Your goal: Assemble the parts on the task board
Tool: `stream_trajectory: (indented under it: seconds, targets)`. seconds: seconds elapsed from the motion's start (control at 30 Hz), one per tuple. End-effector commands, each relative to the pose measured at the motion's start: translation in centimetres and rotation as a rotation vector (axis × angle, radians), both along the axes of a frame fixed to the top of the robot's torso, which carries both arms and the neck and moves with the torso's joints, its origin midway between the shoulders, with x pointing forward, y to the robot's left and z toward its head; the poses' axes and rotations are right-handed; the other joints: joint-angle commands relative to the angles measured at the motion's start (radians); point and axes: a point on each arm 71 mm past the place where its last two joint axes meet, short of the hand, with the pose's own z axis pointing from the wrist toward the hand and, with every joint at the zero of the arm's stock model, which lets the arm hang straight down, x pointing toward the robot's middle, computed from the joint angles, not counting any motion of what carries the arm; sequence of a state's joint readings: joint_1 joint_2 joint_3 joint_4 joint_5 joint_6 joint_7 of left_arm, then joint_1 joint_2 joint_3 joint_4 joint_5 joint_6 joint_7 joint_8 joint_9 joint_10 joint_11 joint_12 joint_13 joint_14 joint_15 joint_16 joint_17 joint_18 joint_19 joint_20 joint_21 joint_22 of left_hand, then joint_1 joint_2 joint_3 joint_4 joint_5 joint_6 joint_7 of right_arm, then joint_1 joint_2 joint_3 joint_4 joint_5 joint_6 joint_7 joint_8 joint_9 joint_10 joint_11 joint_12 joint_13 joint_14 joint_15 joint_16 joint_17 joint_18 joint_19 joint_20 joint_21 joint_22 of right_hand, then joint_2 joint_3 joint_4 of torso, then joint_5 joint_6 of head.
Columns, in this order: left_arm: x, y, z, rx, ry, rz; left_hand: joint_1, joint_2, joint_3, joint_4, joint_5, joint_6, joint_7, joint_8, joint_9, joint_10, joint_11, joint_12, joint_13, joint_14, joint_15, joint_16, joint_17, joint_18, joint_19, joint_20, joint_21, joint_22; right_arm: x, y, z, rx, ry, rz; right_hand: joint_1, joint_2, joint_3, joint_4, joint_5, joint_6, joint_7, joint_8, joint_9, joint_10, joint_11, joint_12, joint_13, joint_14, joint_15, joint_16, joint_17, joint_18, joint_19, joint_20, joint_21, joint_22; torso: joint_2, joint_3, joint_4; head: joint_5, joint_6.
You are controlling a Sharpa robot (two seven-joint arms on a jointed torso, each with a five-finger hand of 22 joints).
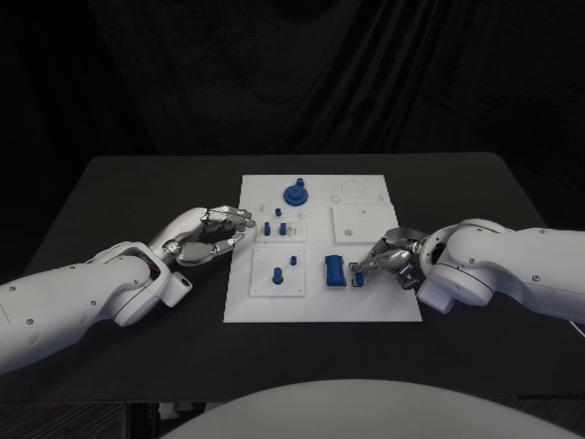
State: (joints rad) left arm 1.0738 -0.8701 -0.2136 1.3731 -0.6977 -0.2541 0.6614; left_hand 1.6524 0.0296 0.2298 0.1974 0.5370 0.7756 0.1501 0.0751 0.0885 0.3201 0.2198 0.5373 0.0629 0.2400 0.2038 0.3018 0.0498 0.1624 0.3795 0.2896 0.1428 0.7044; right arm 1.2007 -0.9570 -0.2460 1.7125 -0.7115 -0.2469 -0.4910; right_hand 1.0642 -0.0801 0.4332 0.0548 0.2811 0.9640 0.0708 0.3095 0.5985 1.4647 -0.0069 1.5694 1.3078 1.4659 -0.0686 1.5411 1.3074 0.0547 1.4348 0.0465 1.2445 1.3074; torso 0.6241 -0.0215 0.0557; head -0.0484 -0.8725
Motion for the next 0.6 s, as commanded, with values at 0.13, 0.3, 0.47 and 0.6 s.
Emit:
stream_trajectory:
  seconds: [0.13,0.3,0.47,0.6]
  targets:
    - [-0.09,-0.2,-0.03,-0.012,0.007,-0.013,0.001,0.006,0.007,-0.001,0.005,0.0,0.005,0.003,-0.001,0.001,0.004,0.005,0.001,0.008,0.0,0.006,0.002,-0.008,0.006,0.002,0.006,-0.001,-0.03,-0.06,0.05,-0.037,-0.003,0.022,-0.019,0.004,-0.031,0.014,-0.004,-0.007,0.002,-0.006,0.002,0.106,0.008,0.001,0.263,0.087,0.009,-0.001,0.209,0.017,-0.002,0.004,0.002,0.168,0.001,0.0006,0.0002,0.0,0.0]
    - [-0.1,-0.19,-0.05,-0.012,0.008,-0.013,0.001,0.006,0.007,-0.001,0.005,0.0,0.005,0.003,-0.001,0.001,0.004,0.005,0.001,0.009,0.0,0.008,0.002,-0.008,0.007,0.002,0.006,-0.002,-0.06,-0.1,0.07,-0.038,-0.004,0.023,-0.023,0.004,-0.051,0.021,-0.005,-0.007,0.002,-0.006,0.003,0.106,0.009,0.001,0.263,0.087,0.009,-0.001,0.209,0.017,-0.002,0.005,0.002,0.168,0.001,0.0002,-0.0002,0.001,0.0]
    - [-0.11,-0.17,-0.07,-0.011,0.01,-0.014,0.001,0.006,0.007,-0.001,0.005,0.0,0.005,0.003,-0.001,0.001,0.004,0.005,0.001,0.009,0.0,0.008,0.002,-0.008,0.007,0.002,0.006,-0.002,-0.09,-0.18,0.12,-0.036,-0.009,0.021,-0.028,0.008,-0.074,0.033,-0.004,-0.004,0.002,-0.005,0.005,0.106,0.008,0.001,0.263,0.088,0.009,0.0,0.211,0.017,0.0,0.005,0.005,0.169,0.0,0.0001,-0.0006,0.002,0.0]
    - [-0.12,-0.17,-0.09,-0.011,0.01,-0.014,0.001,0.006,0.007,-0.001,0.005,0.0,0.005,0.003,-0.001,0.001,0.004,0.005,0.001,0.009,0.0,0.008,0.002,-0.008,0.007,0.002,0.006,-0.002,-0.11,-0.29,0.18,-0.032,-0.015,0.019,-0.037,0.009,-0.097,0.047,-0.004,-0.003,0.001,-0.004,0.007,0.106,0.008,0.001,0.263,0.088,0.009,0.001,0.212,0.016,0.001,0.004,0.007,0.169,0.0,0.0008,-0.0008,0.003,0.0]
